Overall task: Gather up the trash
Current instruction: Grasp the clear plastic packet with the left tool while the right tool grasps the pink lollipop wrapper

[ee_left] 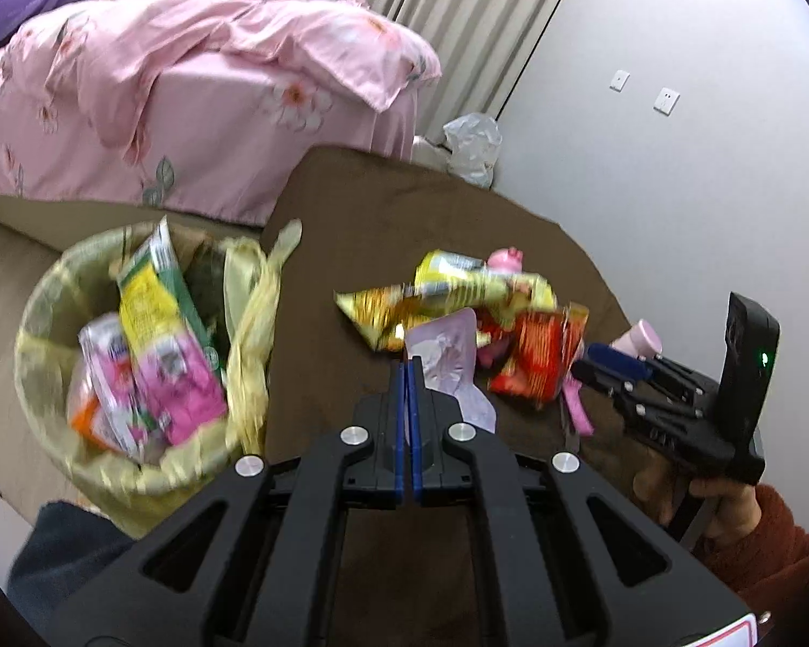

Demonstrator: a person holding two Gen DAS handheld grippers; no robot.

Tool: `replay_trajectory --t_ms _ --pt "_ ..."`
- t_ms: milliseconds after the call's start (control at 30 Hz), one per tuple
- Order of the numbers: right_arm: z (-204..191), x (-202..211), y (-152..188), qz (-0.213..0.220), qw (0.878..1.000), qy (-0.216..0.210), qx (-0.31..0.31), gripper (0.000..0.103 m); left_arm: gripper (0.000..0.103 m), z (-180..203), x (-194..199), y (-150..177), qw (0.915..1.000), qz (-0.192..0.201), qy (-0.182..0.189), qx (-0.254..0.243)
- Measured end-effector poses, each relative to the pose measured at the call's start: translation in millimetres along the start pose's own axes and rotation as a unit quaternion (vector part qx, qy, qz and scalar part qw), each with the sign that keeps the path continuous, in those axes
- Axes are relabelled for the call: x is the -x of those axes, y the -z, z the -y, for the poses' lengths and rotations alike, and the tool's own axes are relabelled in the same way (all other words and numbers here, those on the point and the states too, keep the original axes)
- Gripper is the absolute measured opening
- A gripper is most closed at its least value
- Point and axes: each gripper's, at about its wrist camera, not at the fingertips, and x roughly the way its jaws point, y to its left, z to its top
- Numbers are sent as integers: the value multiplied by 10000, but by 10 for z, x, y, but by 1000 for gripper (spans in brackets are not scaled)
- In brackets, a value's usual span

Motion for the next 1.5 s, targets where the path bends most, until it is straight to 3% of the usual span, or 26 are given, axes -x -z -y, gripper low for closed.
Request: replay_trajectory --t_ms 133,233,333,433,533,600,700,833,933,1067,1300,1500 --pt "151 -104 148 -437 9972 -103 -598 36 2 -45 -99 157 9997 -175 54 166" --pt "140 -101 265 -614 9977 95 -271 36 2 -45 -136 213 9994 -262 90 213" --pt "226 -7 333 -572 9975 394 -116 36 2 -28 -139 252 9993 -281 110 210" --pt "405 126 357 -412 9979 -13 -506 36 2 -20 -158 266 9991 -303 144 241" --pt "452 137 335 -378 9975 48 -590 36 2 -3 -192 270 9990 -342 153 261" --pt "456 98 306 -389 9971 21 -656 37 2 12 -214 278 9989 -376 155 249" --pt "409 -38 246 -523 9963 -58 -683 46 2 28 -225 285 9988 -412 153 228" --pt "303 -273 172 -709 9967 93 -395 46 2 50 -231 299 9987 -449 133 195" --pt "282 -347 101 -603 9974 212 -318 46 2 51 -230 305 9987 -457 111 188" --pt "289 -262 47 -443 9986 -34 -293 45 2 27 -210 301 9987 -444 93 216" --pt "270 153 -34 -30 10000 62 -54 44 2 67 -86 243 9994 -253 147 183" --pt "193 556 -296 511 9986 47 111 44 2 134 136 63 9999 107 107 7"
